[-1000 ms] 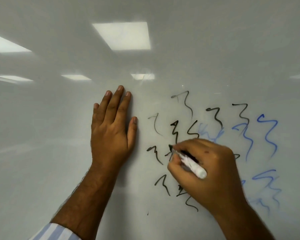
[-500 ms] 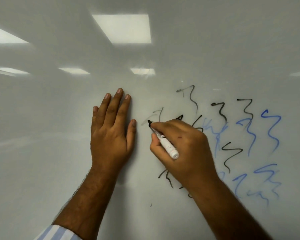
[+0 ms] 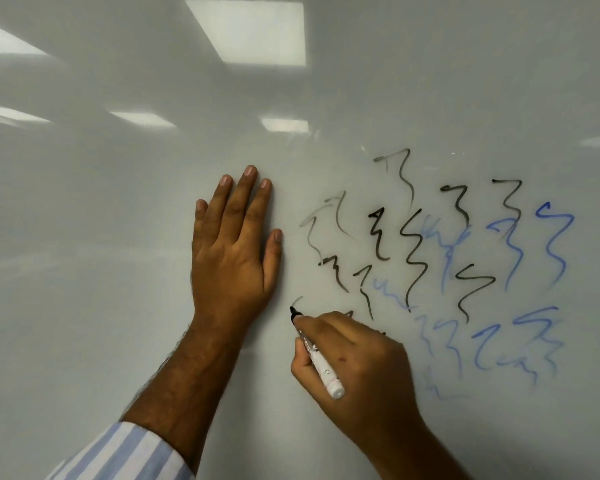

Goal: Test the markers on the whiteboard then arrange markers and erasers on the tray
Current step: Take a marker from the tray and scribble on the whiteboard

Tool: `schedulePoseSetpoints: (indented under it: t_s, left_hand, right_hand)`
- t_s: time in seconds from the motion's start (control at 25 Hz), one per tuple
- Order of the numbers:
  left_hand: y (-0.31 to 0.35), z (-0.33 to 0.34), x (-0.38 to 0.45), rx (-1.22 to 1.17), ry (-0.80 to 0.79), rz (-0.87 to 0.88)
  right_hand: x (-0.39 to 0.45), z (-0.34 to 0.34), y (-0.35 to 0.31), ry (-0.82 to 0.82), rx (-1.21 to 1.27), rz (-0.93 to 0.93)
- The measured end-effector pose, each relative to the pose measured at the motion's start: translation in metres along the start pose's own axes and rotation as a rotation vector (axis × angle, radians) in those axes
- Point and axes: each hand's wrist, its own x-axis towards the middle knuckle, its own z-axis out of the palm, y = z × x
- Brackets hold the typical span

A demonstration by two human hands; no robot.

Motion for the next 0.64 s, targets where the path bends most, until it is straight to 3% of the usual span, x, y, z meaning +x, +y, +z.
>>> schedulePoseSetpoints:
  t_s: [0.24,0.44,0.64]
  left_hand:
    - [-0.003,-0.002,-0.008,-0.002,-0.007,0.008]
    - [-0.004,-0.002,-0.013,-0.009,-0.016,0.011]
    - [-0.005,-0.002,-0.016,-0.006,-0.017,0.018]
  right_hand:
    - [-0.015,-0.014,0.000,-0.044,-0.034,0.110]
    - [-0.001,-0.021,0.014,0.095,0.046,0.070]
    - [0.008,-0.016,0.021,0.089,-0.007,0.024]
